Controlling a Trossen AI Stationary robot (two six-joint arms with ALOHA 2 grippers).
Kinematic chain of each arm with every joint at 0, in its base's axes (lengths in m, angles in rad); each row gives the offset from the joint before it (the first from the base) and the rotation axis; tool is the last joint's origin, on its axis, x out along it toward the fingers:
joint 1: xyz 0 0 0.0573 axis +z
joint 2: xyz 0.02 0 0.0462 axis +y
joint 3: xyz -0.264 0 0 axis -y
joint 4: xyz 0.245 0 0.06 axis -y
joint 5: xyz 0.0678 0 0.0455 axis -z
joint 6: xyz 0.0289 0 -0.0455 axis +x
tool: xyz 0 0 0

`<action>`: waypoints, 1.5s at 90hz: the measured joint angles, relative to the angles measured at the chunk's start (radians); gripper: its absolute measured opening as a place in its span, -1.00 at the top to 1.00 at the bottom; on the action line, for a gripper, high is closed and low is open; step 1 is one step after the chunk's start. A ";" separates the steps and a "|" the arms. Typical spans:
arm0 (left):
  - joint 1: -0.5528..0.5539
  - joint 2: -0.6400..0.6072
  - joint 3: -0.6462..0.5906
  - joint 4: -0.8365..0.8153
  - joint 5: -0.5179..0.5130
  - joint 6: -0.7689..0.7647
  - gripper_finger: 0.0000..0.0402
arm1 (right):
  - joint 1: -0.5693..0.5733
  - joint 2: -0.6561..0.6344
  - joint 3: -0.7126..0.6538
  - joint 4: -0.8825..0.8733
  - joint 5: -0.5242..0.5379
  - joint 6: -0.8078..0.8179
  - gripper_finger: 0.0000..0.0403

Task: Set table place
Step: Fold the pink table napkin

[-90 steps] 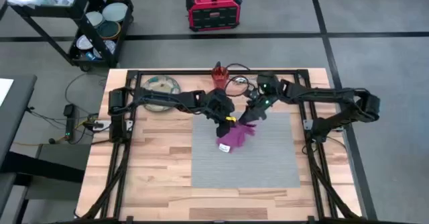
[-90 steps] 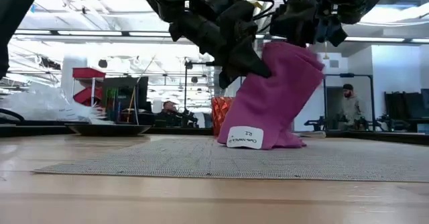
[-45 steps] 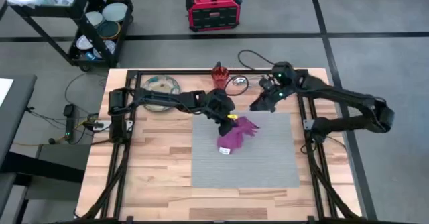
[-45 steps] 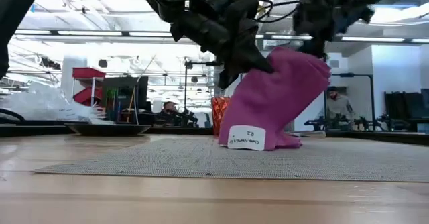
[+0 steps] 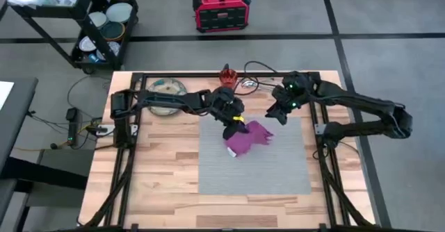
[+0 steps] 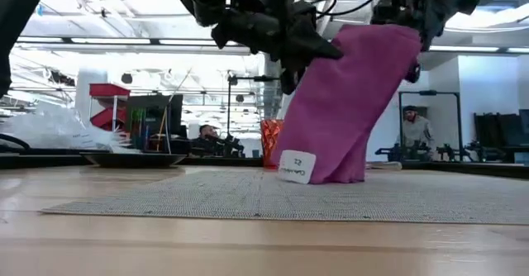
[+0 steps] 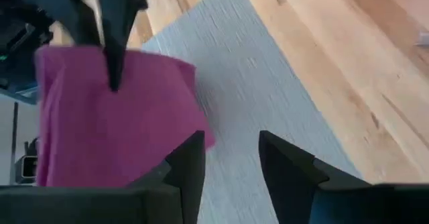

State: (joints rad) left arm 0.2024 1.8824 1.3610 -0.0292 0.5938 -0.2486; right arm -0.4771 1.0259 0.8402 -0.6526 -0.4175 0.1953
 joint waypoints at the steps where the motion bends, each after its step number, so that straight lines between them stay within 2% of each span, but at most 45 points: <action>1: 0.000 0.000 0.000 0.000 0.000 0.003 1.00 | 0.002 -0.007 0.000 -0.003 0.000 0.000 0.40; 23: 0.005 0.000 0.000 -0.004 0.012 0.007 1.00 | 0.111 -0.098 0.000 -0.034 -0.006 0.058 0.42; 56: 0.005 0.000 0.000 -0.003 0.031 0.006 1.00 | 0.279 -0.054 0.000 0.012 0.062 0.093 0.43; 97: 0.021 0.000 0.000 -0.003 0.030 -0.005 1.00 | 0.477 -0.086 -0.001 0.052 0.177 0.145 0.45; 135: 0.023 0.000 0.000 -0.002 0.029 -0.010 1.00 | 0.545 -0.074 -0.001 0.128 0.285 0.155 0.55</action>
State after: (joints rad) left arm 0.2256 1.8820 1.3605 -0.0311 0.6231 -0.2584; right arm 0.0681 0.9523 0.8394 -0.5251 -0.1323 0.3504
